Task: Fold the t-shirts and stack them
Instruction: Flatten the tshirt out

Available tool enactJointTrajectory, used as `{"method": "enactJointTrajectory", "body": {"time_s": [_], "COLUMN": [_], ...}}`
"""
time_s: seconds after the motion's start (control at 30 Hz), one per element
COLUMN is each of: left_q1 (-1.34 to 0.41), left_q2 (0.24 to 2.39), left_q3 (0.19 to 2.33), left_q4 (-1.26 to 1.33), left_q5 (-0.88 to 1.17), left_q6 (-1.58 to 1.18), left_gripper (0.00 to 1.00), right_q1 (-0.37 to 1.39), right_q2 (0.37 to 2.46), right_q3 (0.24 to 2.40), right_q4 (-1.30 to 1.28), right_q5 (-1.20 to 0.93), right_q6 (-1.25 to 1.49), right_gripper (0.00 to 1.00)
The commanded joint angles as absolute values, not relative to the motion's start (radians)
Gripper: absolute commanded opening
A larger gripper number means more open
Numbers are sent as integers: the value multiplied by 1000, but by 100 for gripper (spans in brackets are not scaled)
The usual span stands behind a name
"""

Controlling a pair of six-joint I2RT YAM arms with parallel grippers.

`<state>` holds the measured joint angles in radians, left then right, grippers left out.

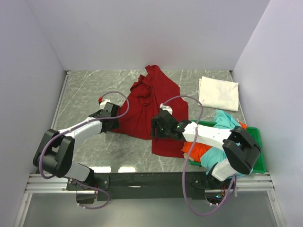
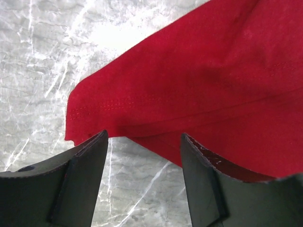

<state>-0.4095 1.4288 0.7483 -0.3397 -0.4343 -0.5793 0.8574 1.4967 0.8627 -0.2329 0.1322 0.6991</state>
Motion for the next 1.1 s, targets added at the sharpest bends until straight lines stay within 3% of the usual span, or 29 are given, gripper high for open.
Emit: {"method": "enactJointTrajectory", "body": {"time_s": [0.0, 0.73, 1.07], "left_q1": [-419, -440, -440], "left_q2": [1451, 1578, 1620], "left_q3": [813, 877, 927], "left_q4": [-362, -390, -416], "left_q5": [-423, -514, -554], "left_q6": [-548, -514, -500], "left_gripper": [67, 52, 52], "right_q1": [876, 896, 897], "right_q2": [1523, 1595, 1597], "right_q3": [861, 853, 838], "right_q4": [-222, -219, -218], "right_q5": [176, 183, 183], "right_q6": [726, 736, 739], "right_gripper": [72, 71, 71]}}
